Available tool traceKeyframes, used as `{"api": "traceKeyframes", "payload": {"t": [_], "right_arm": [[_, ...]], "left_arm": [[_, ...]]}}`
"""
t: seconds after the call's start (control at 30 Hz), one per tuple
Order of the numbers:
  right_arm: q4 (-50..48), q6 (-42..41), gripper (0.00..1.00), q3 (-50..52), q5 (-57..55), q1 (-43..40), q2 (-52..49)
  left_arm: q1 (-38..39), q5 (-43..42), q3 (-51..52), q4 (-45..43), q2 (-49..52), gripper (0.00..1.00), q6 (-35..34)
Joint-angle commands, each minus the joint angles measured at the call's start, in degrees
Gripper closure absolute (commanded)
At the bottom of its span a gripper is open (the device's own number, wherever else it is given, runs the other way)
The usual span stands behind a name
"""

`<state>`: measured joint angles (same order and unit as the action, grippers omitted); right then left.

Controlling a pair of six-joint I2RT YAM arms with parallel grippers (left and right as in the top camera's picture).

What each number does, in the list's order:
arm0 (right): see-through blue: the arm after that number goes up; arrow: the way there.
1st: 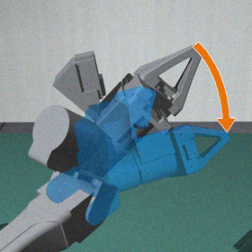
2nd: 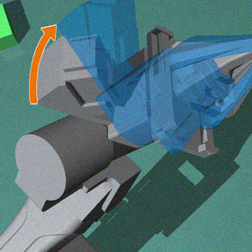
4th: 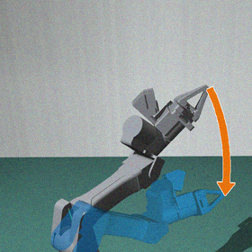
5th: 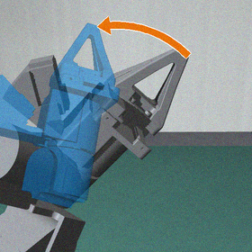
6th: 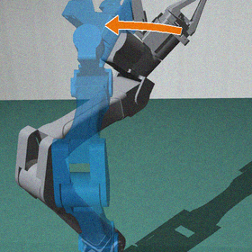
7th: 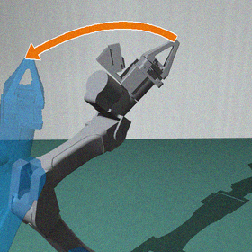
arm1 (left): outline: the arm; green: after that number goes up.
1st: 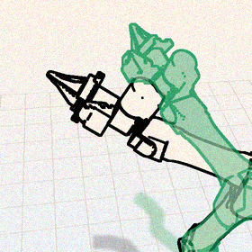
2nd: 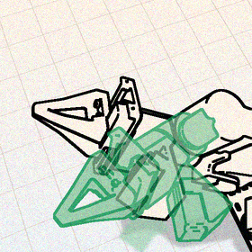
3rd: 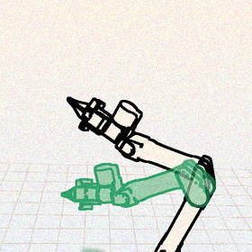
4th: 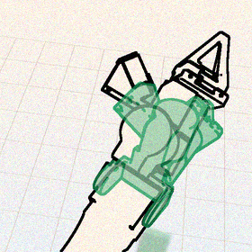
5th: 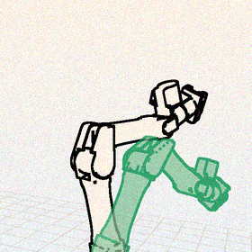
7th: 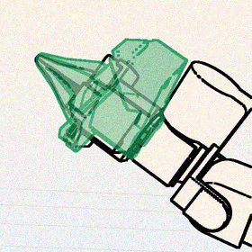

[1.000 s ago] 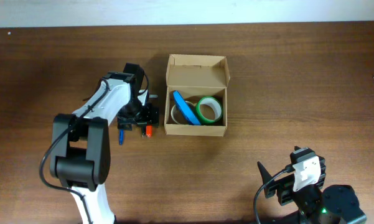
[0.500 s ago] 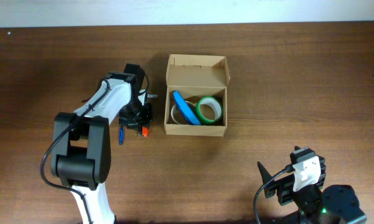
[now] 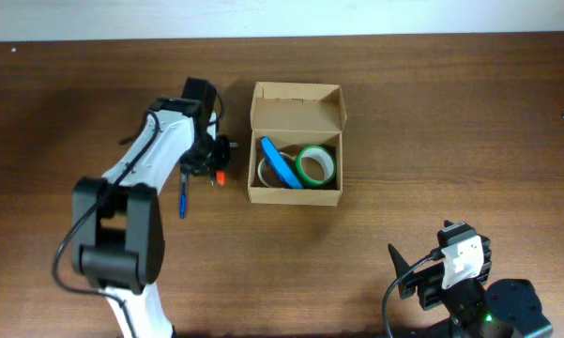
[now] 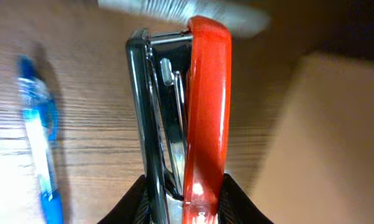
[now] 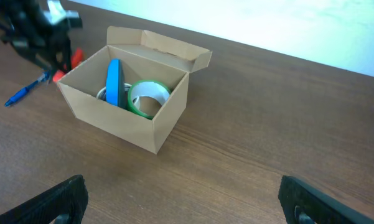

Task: Pack container
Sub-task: 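Lift the stapler over the box and lower it inside, release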

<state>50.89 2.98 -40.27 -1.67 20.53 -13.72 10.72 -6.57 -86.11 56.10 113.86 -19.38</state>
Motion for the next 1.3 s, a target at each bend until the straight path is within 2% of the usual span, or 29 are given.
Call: {"api": "traceKeyframes", "payload": {"t": [0.0, 0.13, 0.27, 0.37, 0.47, 0.67, 0.93, 1.27], "right_arm": [[-0.17, -0.48, 0.01, 0.15, -0.7, -0.37, 0.28], [-0.17, -0.48, 0.01, 0.15, -0.7, -0.37, 0.28], [-0.17, -0.48, 0.01, 0.15, -0.7, -0.37, 0.28], [-0.17, -0.48, 0.01, 0.15, -0.7, -0.37, 0.28], [-0.17, -0.48, 0.01, 0.15, -0.7, -0.37, 0.28], [-0.2, -0.48, 0.01, 0.15, -0.7, -0.37, 0.28], [-0.17, -0.48, 0.01, 0.15, -0.7, -0.37, 0.28], [-0.17, -0.48, 0.01, 0.15, -0.7, -0.37, 0.28]], "left_arm": [[2.6, 0.39, -4.96, -0.76, -8.07, 0.86, -4.92], [7.89, 0.42, -9.05, -2.75, -9.49, 0.86, -8.55], [14.03, 0.83, -10.05, -10.14, -9.07, 0.86, -13.62], [17.7, 3.72, -10.05, -15.1, -7.67, 0.86, -20.04], [19.54, 4.9, -10.05, -16.26, -5.66, 0.86, -25.55], [22.01, 4.24, -10.05, -15.91, -1.36, 0.86, -34.32], [25.68, 6.84, -10.05, -6.97, -1.05, 0.86, -48.65], [26.32, 7.54, -9.99, -3.69, -1.05, 0.87, -55.04]]}}
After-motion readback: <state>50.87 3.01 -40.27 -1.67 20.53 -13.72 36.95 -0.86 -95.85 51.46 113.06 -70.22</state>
